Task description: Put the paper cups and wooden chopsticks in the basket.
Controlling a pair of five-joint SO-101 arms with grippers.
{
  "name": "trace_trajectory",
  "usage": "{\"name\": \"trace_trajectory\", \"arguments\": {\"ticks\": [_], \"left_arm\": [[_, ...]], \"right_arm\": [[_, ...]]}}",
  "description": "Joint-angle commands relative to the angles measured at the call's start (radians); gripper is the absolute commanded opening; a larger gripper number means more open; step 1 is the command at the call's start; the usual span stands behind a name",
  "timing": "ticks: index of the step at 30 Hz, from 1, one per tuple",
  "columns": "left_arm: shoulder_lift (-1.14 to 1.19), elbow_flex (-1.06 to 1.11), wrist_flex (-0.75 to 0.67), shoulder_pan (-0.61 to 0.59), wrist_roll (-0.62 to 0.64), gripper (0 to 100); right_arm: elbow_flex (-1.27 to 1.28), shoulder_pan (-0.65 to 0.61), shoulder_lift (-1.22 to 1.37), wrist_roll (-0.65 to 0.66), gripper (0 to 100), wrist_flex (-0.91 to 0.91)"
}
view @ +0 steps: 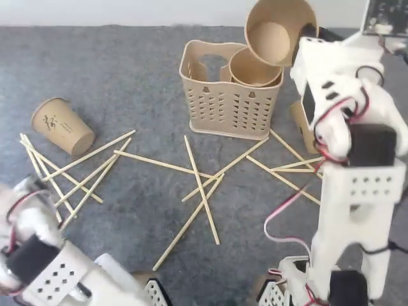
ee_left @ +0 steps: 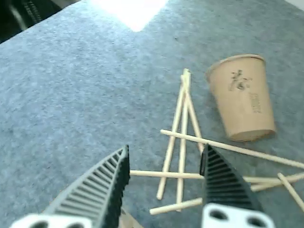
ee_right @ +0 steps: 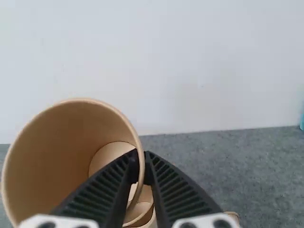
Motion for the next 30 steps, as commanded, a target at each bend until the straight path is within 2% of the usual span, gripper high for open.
{"name": "trace_trajectory", "arguments": {"ticks": [1,6,12,21,30], "left_arm": [[-0.061,0.105,-0.117,-0.160,-0.012,23],[-0.092,0.266,-0.269,-0.281,-0.014,23],[-0.094,0.374,-0.391,-0.331,-0.014,23],[-0.094,0.378,-0.405,-0.382,-0.014,23],[-0.095,0.395,-0.405,-0.384,-0.068,23]], "right_arm": [[-0.049,-0.016,0.064,-0.008,0.9,-0.042],[-0.049,-0.025,0.143,-0.005,0.9,-0.090],[-0.051,-0.051,0.209,0.061,0.9,-0.150],[-0.049,-0.099,0.214,0.057,0.9,-0.030],[-0.049,-0.028,0.213,0.055,0.9,0.054]]}}
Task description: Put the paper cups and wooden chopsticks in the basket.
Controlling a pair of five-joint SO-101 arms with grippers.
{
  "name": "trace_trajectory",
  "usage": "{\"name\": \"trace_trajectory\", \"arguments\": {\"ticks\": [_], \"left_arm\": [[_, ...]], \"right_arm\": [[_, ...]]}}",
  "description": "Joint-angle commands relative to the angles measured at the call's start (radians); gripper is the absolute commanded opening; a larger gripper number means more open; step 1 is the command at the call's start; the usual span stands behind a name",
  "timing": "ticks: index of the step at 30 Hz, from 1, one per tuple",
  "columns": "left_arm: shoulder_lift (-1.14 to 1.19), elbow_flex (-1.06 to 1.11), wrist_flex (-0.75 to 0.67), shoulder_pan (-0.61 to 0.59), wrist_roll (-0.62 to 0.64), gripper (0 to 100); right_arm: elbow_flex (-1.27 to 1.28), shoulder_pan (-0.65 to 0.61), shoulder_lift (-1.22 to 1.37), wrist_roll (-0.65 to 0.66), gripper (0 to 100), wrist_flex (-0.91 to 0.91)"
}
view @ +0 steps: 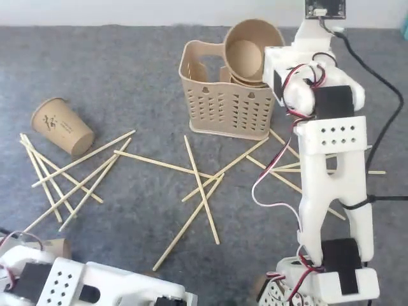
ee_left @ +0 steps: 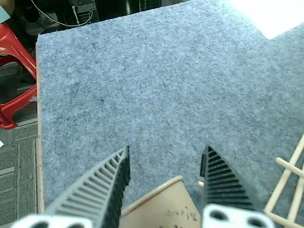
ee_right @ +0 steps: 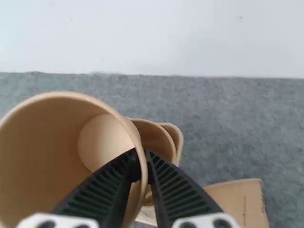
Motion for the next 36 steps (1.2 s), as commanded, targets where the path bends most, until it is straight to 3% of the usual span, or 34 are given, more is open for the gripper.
{"name": "trace_trajectory", "arguments": {"ticks": [1,20,26,32,36], "left_arm": [[-0.025,0.002,-0.028,-0.011,-0.017,23],[-0.015,0.036,-0.071,-0.043,-0.018,23],[-0.015,0.010,0.009,-0.037,-0.018,23],[-0.015,-0.079,0.158,-0.003,-0.018,23],[-0.014,-0.127,0.264,0.075,-0.029,23]], "right_arm": [[-0.052,0.061,-0.022,0.017,0.9,0.008],[-0.072,0.053,0.061,0.028,0.9,0.018],[-0.072,0.048,0.090,0.028,2.0,0.042],[-0.074,0.028,0.084,0.026,18.8,0.047],[-0.075,0.015,0.067,0.026,20.2,0.061]]}}
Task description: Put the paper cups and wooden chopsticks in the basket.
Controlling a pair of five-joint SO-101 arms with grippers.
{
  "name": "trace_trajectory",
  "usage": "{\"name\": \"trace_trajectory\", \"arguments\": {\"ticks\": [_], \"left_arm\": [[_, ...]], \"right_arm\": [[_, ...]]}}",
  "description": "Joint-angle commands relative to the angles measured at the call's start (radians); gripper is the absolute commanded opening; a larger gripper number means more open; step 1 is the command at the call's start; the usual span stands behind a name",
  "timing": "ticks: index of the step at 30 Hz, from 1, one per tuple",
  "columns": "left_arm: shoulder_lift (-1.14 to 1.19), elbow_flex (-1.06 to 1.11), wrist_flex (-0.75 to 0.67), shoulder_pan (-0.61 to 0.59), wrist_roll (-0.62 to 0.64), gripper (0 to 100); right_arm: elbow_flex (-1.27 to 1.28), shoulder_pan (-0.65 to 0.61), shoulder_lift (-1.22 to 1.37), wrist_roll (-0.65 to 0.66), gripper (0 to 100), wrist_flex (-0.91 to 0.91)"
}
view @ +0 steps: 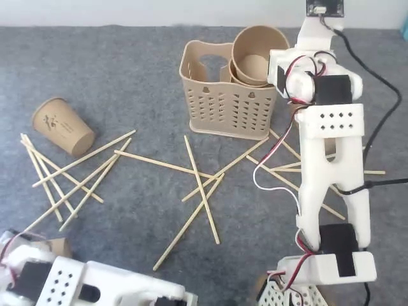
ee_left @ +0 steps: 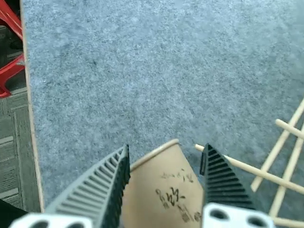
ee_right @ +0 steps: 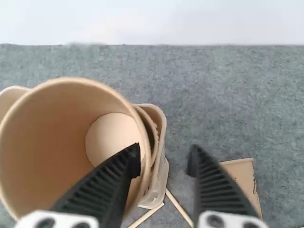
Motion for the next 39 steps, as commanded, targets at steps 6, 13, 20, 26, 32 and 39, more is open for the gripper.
{"name": "trace_trajectory", "arguments": {"ticks": [6,13,20,26,32,39], "left_arm": [[0.127,-0.229,0.178,0.141,-0.015,23],[0.632,-0.536,0.187,0.152,-0.015,23],[1.119,-0.908,0.253,0.044,-0.025,23],[1.412,-1.112,0.402,0.031,-0.184,23],[1.551,-1.171,0.473,0.029,-0.288,23],[1.556,-1.170,0.611,0.040,-0.387,23]], "right_arm": [[-0.037,-0.016,-0.200,0.011,20.2,0.084],[-0.127,-0.013,-0.371,0.011,20.2,0.285],[-0.141,-0.012,-0.435,0.017,20.2,0.489],[-0.135,0.010,-0.518,0.018,20.2,0.590],[-0.130,0.145,-0.595,0.083,20.2,0.601],[0.028,0.189,-0.685,0.126,20.2,0.601]]}}
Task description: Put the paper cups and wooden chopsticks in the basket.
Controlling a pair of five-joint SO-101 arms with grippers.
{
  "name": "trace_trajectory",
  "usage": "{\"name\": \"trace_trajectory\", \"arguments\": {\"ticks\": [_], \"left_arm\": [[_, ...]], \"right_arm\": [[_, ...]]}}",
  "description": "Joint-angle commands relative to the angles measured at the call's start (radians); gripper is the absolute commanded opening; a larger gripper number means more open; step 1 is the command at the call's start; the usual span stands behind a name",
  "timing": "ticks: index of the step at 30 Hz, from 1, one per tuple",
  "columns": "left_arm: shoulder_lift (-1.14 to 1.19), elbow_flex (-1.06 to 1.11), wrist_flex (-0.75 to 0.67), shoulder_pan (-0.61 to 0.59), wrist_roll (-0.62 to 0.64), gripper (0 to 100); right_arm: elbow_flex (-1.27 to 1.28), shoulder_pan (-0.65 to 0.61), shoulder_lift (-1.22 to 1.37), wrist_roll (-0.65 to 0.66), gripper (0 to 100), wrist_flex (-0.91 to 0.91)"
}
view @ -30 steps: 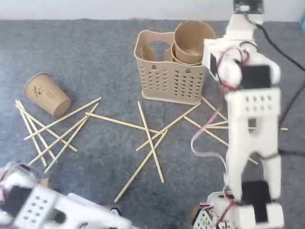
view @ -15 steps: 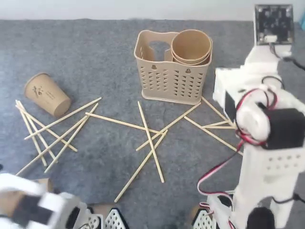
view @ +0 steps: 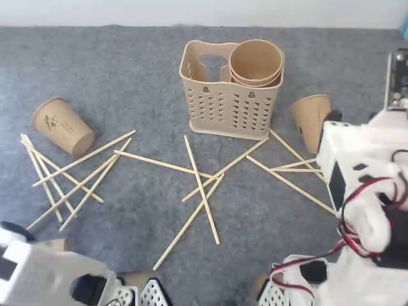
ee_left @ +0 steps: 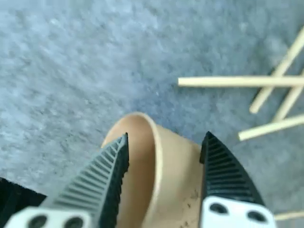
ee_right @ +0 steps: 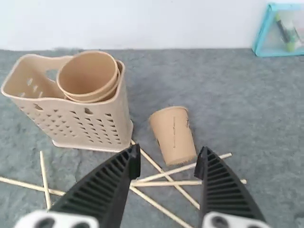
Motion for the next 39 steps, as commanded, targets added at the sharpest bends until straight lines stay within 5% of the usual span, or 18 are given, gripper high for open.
{"name": "trace_trajectory", "arguments": {"ticks": [1,15,31,39], "left_arm": [[-0.012,-0.047,0.081,0.005,-0.048,23],[-0.052,-0.025,0.169,0.055,-0.107,14],[-0.856,0.369,0.169,0.247,-0.106,13],[-0.876,0.369,0.132,0.281,-0.109,9]], "right_arm": [[0.081,0.027,-0.074,0.029,20.2,0.031],[0.098,0.119,-0.246,0.092,20.2,0.035],[0.293,0.283,-0.401,0.196,20.2,0.025],[0.358,0.337,-0.423,0.269,20.2,0.024]]}}
